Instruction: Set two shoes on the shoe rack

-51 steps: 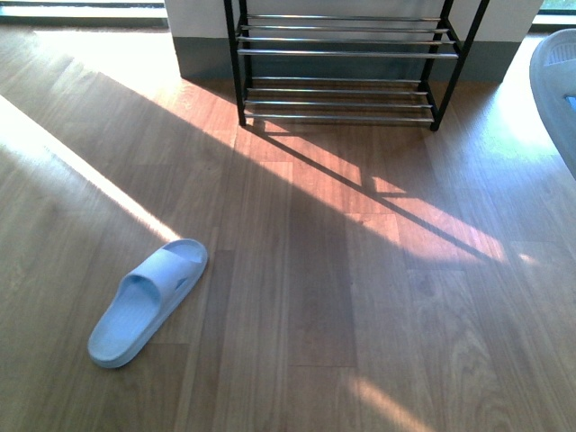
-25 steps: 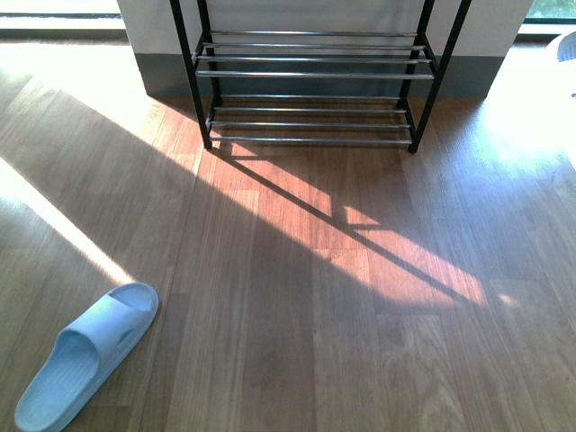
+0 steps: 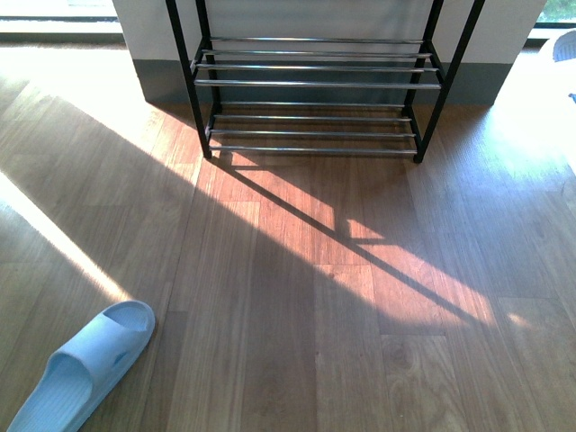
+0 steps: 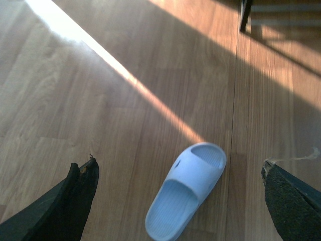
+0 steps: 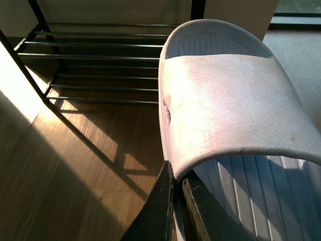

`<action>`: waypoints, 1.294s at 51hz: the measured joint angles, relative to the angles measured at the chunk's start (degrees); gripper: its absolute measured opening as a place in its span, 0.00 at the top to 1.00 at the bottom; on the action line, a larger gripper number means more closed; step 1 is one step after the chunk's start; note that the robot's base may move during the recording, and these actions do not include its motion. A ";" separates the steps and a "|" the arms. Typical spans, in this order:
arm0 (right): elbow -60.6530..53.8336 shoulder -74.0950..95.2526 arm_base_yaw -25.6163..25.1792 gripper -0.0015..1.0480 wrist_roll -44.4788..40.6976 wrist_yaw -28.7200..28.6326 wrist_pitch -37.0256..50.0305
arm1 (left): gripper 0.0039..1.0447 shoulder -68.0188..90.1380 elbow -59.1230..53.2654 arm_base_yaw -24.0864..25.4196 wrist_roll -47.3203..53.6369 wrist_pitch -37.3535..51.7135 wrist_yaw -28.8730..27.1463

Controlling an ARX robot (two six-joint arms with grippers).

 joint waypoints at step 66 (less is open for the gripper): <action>-0.02 0.00 0.00 0.98 0.00 0.00 0.00 | 0.09 91.84 46.86 -2.36 -0.76 5.31 0.96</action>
